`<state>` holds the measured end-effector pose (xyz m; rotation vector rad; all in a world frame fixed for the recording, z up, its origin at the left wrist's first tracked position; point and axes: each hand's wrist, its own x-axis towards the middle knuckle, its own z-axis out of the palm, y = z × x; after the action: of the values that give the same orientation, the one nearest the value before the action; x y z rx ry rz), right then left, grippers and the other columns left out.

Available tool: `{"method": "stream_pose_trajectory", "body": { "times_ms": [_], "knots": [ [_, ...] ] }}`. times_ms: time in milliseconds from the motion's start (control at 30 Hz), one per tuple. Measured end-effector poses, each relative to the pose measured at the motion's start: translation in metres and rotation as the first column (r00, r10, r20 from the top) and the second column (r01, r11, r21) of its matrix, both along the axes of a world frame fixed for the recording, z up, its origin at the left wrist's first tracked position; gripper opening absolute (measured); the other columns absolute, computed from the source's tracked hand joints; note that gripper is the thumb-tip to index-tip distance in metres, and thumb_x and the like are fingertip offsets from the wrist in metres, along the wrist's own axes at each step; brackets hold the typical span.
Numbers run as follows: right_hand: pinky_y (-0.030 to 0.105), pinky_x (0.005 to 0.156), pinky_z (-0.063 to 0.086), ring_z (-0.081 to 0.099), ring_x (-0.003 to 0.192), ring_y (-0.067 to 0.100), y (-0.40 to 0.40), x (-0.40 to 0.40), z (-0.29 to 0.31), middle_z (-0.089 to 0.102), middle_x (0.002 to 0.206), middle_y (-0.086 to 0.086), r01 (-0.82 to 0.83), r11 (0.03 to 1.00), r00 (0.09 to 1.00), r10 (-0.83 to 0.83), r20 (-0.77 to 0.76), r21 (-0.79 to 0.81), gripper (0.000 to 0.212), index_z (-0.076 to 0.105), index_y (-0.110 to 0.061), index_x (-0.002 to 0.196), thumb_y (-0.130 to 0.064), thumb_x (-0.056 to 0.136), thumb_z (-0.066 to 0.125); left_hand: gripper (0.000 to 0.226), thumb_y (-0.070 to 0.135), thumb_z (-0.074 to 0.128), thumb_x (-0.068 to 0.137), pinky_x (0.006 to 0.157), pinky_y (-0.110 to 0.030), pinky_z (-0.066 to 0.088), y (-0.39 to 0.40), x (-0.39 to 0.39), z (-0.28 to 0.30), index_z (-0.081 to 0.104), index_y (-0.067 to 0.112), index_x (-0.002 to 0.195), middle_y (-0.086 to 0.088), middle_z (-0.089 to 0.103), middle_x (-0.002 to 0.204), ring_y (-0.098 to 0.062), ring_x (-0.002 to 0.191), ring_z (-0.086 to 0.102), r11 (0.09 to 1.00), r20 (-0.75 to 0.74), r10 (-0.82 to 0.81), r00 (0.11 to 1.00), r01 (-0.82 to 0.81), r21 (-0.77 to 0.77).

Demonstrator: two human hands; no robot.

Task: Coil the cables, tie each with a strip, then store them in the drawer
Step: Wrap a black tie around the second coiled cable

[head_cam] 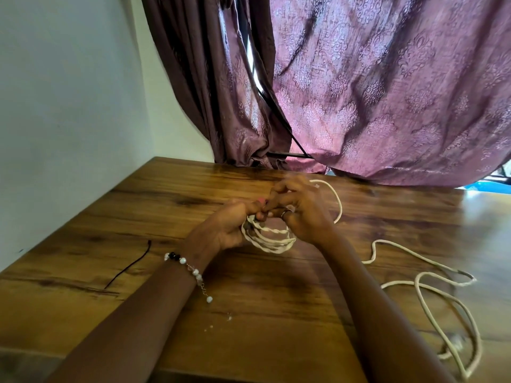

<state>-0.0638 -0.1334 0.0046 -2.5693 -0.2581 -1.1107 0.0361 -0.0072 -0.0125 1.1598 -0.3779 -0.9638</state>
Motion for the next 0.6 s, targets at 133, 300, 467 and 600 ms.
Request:
{"method": "stream_pose_trajectory", "body": {
  "times_ms": [133, 300, 467, 600],
  "knots": [
    [0.032, 0.073, 0.041, 0.046, 0.092, 0.027, -0.004, 0.004, -0.006, 0.054, 0.096, -0.002, 0.025, 0.992, 0.998, -0.032, -0.059, -0.123, 0.025, 0.078, -0.027, 0.079, -0.007, 0.064, 0.081, 0.023, 0.023, 0.062, 0.088, 0.056, -0.025, 0.049, -0.001, -0.001, -0.006, 0.068, 0.002, 0.081, -0.012, 0.054, 0.07, -0.017, 0.061, 0.053, 0.999, 0.011, 0.03, 0.999, -0.03, 0.017],
    [0.026, 0.078, 0.038, 0.038, 0.101, 0.021, -0.006, 0.0, -0.004, 0.053, 0.108, -0.001, -0.003, 0.991, 0.995, -0.011, -0.101, -0.136, 0.02, 0.077, -0.032, 0.08, -0.017, 0.067, 0.079, 0.034, 0.016, 0.06, 0.092, 0.048, -0.019, 0.044, -0.003, -0.002, -0.009, 0.07, 0.009, 0.06, -0.004, 0.054, 0.053, -0.011, 0.048, 0.051, 1.0, 0.143, -0.009, 0.99, 0.012, -0.017],
    [0.029, 0.083, 0.048, 0.058, 0.1, 0.018, -0.013, -0.003, 0.0, 0.064, 0.107, -0.001, -0.15, 0.976, 0.952, 0.186, -0.243, 0.159, 0.017, 0.077, -0.021, 0.087, -0.02, 0.07, 0.079, 0.023, 0.02, 0.063, 0.09, 0.046, -0.021, 0.045, 0.003, -0.001, -0.005, 0.063, 0.002, 0.077, -0.007, 0.059, 0.058, -0.014, 0.048, 0.056, 1.0, 0.28, -0.012, 0.96, 0.015, -0.009],
    [0.024, 0.071, 0.053, 0.066, 0.085, 0.011, -0.013, -0.012, 0.008, 0.072, 0.092, -0.002, -0.093, 0.702, 0.942, 0.291, -0.165, 0.706, 0.013, 0.073, -0.014, 0.094, -0.006, 0.086, 0.066, 0.024, 0.016, 0.068, 0.085, 0.043, -0.02, 0.033, 0.004, 0.0, -0.007, 0.057, -0.001, 0.072, -0.004, 0.048, 0.056, -0.009, 0.045, 0.041, 1.0, 0.5, 0.01, 0.866, -0.022, 0.018]
  ]
}}
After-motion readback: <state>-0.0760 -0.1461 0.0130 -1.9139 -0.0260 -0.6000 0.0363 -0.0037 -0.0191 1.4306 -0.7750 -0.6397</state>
